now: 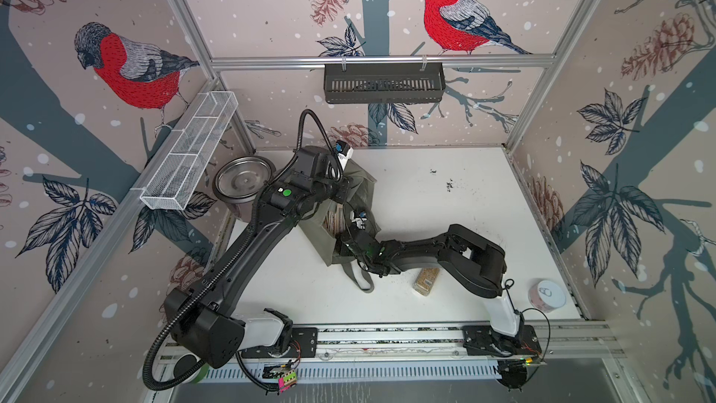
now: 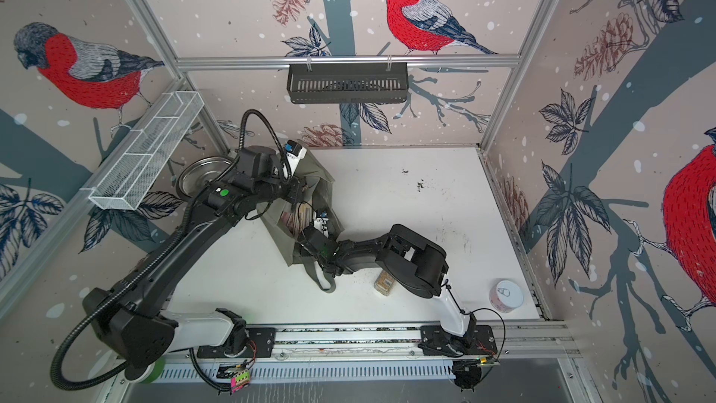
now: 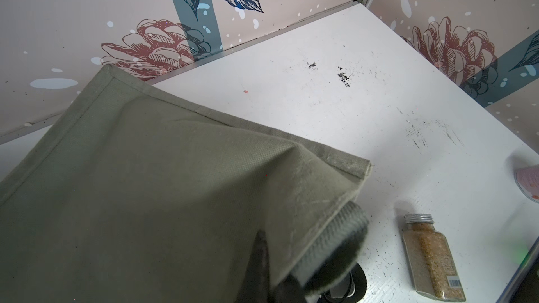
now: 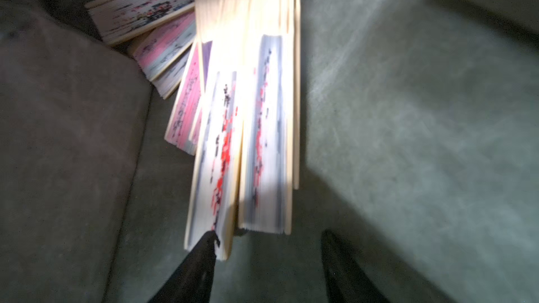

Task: Take out the folding fans from the tote bags
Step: Pick up the folding fan from the canvas bag.

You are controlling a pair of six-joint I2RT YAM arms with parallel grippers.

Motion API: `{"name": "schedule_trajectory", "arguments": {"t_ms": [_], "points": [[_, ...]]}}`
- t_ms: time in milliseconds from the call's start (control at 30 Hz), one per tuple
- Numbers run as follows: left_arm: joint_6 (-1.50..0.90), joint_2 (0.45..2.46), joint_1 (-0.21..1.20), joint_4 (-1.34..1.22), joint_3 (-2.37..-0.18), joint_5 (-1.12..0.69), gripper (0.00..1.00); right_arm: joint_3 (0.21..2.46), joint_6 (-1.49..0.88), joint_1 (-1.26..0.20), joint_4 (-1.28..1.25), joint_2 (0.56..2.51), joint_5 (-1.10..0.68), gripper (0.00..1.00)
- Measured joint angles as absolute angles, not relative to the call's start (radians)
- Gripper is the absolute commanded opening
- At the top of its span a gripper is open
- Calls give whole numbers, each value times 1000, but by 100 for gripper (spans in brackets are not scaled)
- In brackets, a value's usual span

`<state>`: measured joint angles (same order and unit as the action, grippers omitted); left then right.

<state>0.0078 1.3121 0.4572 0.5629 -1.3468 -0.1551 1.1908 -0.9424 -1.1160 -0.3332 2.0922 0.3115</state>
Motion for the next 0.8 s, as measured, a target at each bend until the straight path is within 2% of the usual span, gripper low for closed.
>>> {"name": "schedule_trajectory", "arguments": {"t_ms": [233, 400, 667, 800], "points": [[5, 1295, 450, 555, -1323, -177, 0, 1205, -965, -1087, -362, 2127, 301, 59], [-1, 1283, 435, 535, -1309, -193, 0, 1234, -965, -1068, -405, 2156, 233, 58], [-11, 1286, 433, 529, -1302, -209, 0, 1250, -965, -1040, -491, 2200, 121, 46], [-19, 1283, 430, 528, -1298, -209, 0, 1257, -965, -1031, -504, 2210, 65, 36]]}}
